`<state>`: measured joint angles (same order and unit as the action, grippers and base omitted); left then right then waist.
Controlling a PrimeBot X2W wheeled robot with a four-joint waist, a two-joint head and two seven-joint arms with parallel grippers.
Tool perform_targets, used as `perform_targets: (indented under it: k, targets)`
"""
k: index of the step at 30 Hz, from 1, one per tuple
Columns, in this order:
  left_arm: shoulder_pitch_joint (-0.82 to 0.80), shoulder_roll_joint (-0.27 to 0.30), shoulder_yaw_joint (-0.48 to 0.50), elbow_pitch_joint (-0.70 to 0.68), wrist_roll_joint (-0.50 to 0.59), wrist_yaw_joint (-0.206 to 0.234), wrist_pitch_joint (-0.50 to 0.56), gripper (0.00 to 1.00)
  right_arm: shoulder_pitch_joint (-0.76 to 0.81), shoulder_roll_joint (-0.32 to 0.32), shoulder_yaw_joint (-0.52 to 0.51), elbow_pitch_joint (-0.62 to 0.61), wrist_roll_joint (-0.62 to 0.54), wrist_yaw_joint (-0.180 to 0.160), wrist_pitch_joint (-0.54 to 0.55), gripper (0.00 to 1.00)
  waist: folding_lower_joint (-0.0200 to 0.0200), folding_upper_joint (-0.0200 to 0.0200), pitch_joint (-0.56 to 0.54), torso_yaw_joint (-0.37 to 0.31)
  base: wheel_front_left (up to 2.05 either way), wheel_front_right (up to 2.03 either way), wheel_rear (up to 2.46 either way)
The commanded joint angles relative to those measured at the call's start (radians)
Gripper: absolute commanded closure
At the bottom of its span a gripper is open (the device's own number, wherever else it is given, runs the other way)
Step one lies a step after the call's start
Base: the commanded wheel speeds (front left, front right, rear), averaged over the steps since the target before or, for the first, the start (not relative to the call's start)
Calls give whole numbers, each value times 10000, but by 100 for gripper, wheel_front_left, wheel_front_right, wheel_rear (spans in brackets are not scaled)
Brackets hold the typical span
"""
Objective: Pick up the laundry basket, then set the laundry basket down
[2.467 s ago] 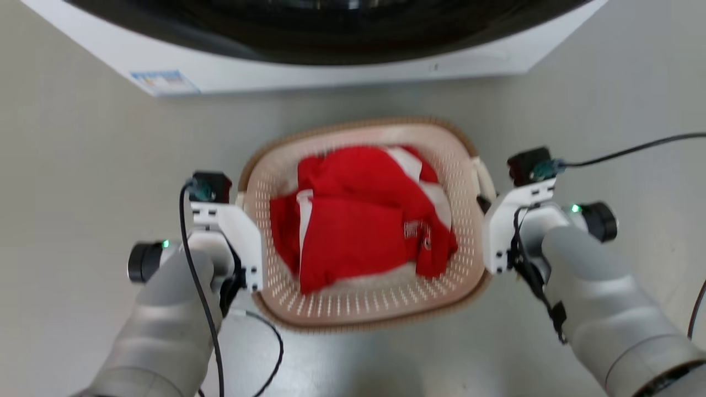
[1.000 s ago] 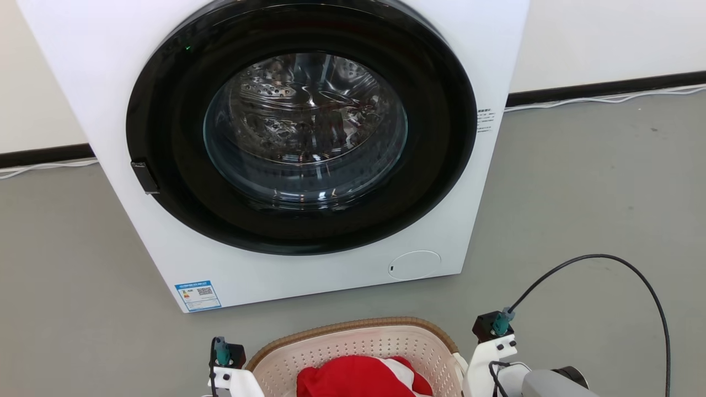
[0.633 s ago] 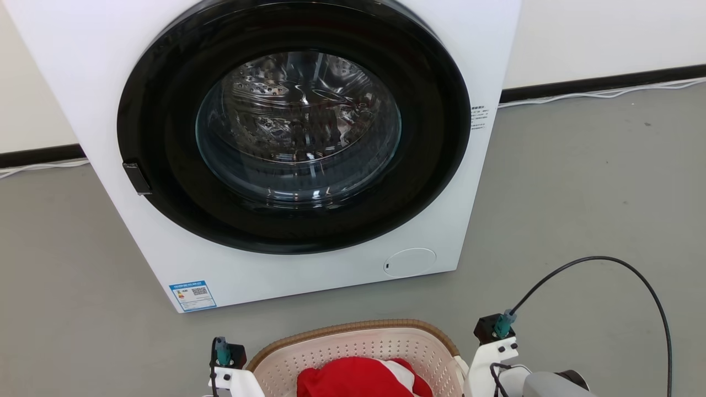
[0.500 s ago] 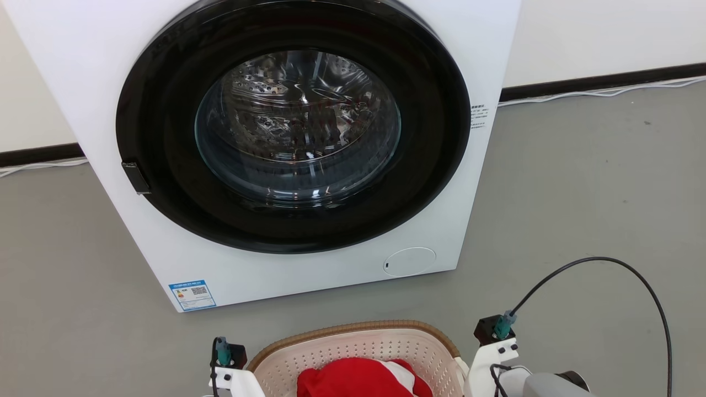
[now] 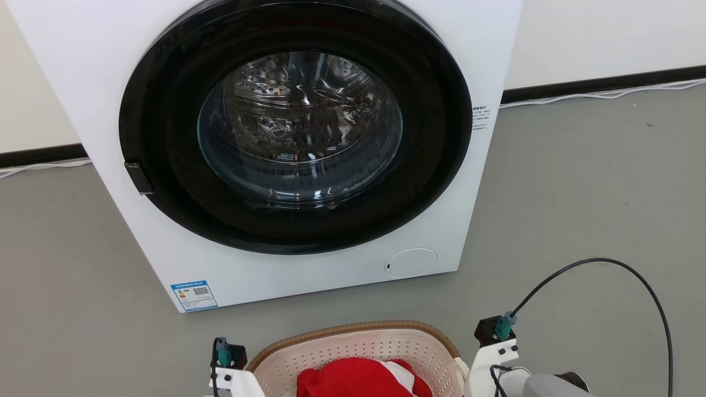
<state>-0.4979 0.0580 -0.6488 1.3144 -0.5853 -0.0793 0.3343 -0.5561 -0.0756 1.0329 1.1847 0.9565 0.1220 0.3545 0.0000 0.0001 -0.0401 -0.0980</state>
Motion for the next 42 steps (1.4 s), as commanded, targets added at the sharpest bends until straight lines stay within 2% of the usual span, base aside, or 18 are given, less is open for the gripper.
perform_targets:
  k: [1, 30, 42]
  targets:
    - [-522, 53, 170, -236, -56, -20, -109, 100, -276, 254, 121, -153, 20, 87, -176, 100, 0, -1, 3, 5, 0, 0, 0]
    - [-630, 99, -20, -236, -289, 181, -156, 100, -452, 254, 735, -35, 768, 87, -540, 100, 0, -1, 367, 117, 0, 0, 0]
    - [-1310, 244, -67, -281, -294, 292, -690, 100, -967, 254, 875, -99, 948, 87, -1141, 100, 0, -1, 1308, 216, 0, 0, 0]
